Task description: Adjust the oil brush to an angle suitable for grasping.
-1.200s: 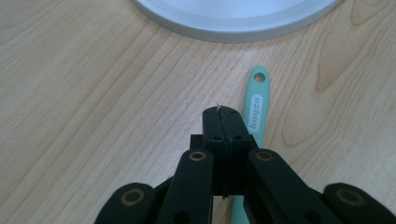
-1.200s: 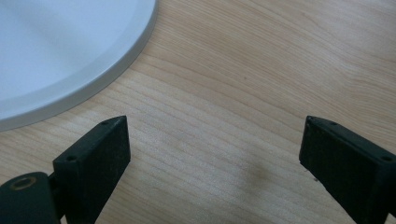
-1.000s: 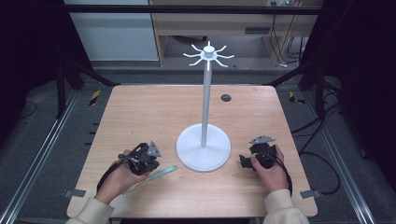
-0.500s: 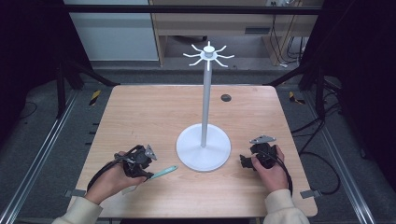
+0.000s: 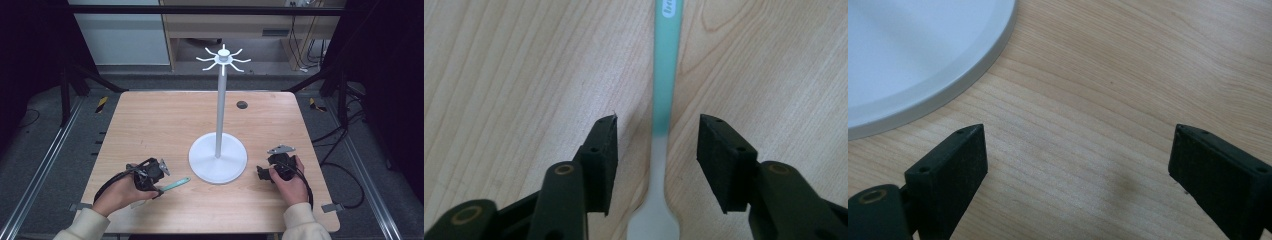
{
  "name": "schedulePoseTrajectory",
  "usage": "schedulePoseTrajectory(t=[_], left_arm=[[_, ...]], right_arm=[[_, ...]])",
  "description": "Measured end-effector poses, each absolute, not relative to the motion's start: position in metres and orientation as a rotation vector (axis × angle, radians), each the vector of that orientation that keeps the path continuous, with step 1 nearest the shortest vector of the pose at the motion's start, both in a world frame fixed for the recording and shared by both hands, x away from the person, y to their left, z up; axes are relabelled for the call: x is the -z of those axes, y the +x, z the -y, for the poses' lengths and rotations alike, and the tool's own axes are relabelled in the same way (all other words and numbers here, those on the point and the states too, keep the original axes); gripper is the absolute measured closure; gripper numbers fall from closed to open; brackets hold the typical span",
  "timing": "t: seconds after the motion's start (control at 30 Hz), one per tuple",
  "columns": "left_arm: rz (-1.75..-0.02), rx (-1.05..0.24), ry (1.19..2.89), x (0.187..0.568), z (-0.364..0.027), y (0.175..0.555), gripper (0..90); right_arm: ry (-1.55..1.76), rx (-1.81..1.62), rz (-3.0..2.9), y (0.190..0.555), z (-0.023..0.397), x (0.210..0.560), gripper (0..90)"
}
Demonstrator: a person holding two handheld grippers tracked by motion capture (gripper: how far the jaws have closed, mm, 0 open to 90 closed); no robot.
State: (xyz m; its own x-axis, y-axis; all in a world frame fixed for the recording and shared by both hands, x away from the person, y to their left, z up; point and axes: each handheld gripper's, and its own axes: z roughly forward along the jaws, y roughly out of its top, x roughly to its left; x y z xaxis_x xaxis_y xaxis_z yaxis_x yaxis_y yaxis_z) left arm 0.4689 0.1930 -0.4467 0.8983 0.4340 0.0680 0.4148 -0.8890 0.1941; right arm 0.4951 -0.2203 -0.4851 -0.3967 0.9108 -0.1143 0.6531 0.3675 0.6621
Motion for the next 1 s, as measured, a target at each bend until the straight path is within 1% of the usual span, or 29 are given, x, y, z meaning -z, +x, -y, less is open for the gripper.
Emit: schedulePoseTrajectory(t=[0.13,0.17,0.2,0.23,0.57,0.8,1.0], left_arm=[[-0.627,-0.153,2.910,0.450,-0.191,0.468,60.3],[-0.622,-0.157,2.914,0.451,-0.190,0.469,60.3],[-0.623,-0.160,2.915,0.451,-0.190,0.469,63.0],[-0.624,-0.164,2.916,0.452,-0.189,0.469,63.0],[-0.602,-0.135,2.938,0.458,-0.187,0.473,73.7],[-0.592,-0.132,2.944,0.459,-0.185,0.474,77.4],[-0.587,-0.132,2.957,0.461,-0.184,0.474,78.3]], right_arm=[[1.352,-0.732,-2.167,0.495,0.220,0.485,9.3],[1.352,-0.732,-2.167,0.495,0.220,0.485,9.3],[1.351,-0.733,-2.167,0.495,0.220,0.485,9.3],[1.351,-0.733,-2.167,0.495,0.220,0.485,9.3],[1.355,-0.731,-2.168,0.495,0.221,0.485,9.3],[1.356,-0.730,-2.170,0.495,0.221,0.485,9.3],[1.354,-0.731,-2.171,0.495,0.221,0.485,9.3]])
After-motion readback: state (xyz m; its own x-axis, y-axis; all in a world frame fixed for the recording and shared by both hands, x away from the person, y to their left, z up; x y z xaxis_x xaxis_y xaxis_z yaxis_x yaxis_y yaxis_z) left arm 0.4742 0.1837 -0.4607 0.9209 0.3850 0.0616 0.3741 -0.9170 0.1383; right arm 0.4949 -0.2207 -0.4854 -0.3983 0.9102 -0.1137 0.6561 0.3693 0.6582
